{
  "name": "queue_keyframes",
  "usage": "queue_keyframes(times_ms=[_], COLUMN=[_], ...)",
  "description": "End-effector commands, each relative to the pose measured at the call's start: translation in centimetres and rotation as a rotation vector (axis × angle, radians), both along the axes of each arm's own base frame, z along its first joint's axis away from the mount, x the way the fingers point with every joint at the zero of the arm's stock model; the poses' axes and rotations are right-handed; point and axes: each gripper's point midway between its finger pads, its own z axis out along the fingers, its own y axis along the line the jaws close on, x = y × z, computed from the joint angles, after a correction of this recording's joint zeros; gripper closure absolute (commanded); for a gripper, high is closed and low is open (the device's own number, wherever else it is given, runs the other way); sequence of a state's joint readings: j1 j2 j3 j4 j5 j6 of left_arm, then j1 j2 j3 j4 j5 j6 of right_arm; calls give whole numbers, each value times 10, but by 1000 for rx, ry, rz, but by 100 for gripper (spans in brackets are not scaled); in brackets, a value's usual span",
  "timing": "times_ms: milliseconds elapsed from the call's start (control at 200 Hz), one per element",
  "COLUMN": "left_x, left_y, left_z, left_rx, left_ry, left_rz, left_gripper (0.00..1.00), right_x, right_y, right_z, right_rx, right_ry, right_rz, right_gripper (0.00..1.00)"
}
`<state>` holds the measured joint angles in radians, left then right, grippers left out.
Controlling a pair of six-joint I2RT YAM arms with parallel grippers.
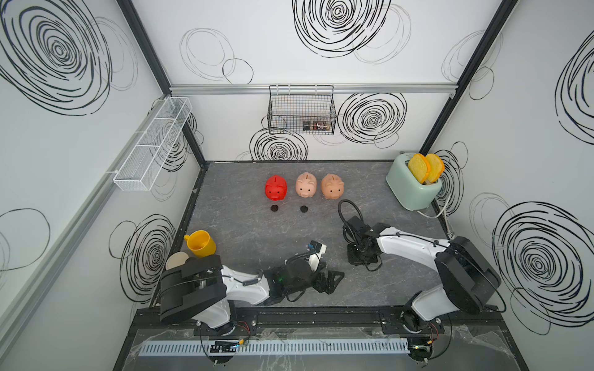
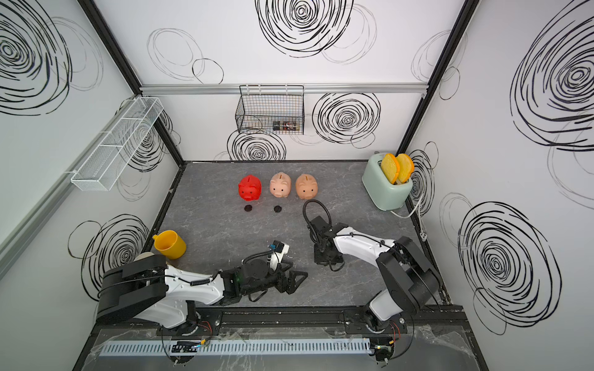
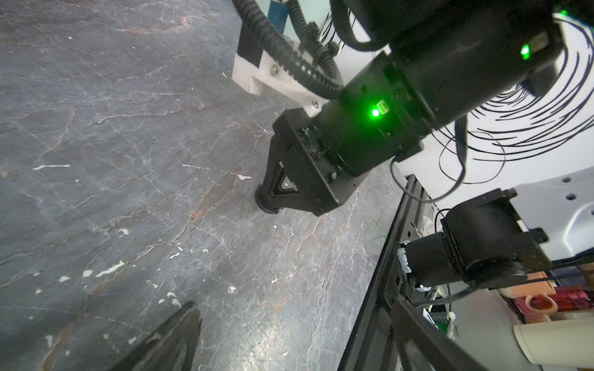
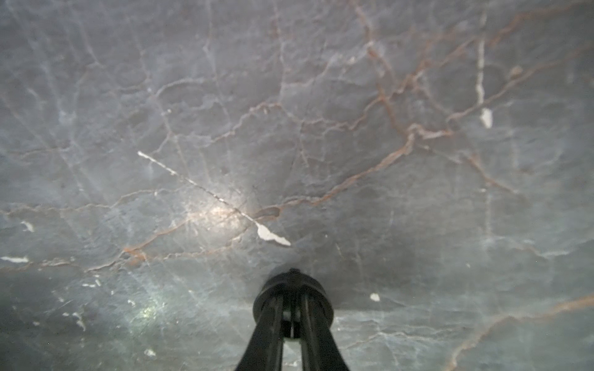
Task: Open piggy banks
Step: Pick up the lid from the center of the board.
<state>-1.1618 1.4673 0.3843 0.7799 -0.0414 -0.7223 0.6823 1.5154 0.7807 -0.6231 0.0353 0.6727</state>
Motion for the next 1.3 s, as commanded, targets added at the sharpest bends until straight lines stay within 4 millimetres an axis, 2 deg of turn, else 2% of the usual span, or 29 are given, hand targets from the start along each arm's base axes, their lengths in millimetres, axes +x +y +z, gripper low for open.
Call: queue_keyframes(times_ms=[0, 120, 305, 540, 665, 800, 981, 1091, 1291], left_x=[5, 7, 12, 20, 24, 33, 43, 55, 96], left_y=[-1, 1, 5, -2, -3, -7, -8, 0, 26], left_z=[9, 7, 7, 11, 14, 24, 53, 65, 74], left_rx=[-33, -33, -17, -22, -24, -20, -26, -29, -53], left_ry=[-11, -6, -10, -15, -18, -40, -92, -112, -119], left_rz=[14, 12, 26, 21, 22, 25, 30, 56, 153], left_gripper=[4, 4, 4, 4, 4, 4, 4, 4, 4], right_x=[-18, -26, -35, -36, -34, -23, 7, 22, 52], right_y=[-15, -23, -20, -19, -17, -6, 17, 24, 21], right_z=[-18, -29, -42, -47, -43, -23, 35, 63, 90], right_rx=[-82, -135, -146, -164, -168, -107, 67, 216, 497], right_ry=[67, 102, 141, 160, 157, 100, -100, -194, -338], right_rz=[-6, -5, 12, 25, 38, 29, 23, 0, -48], right_gripper=[83, 85, 89, 100, 100, 100, 100, 100, 100])
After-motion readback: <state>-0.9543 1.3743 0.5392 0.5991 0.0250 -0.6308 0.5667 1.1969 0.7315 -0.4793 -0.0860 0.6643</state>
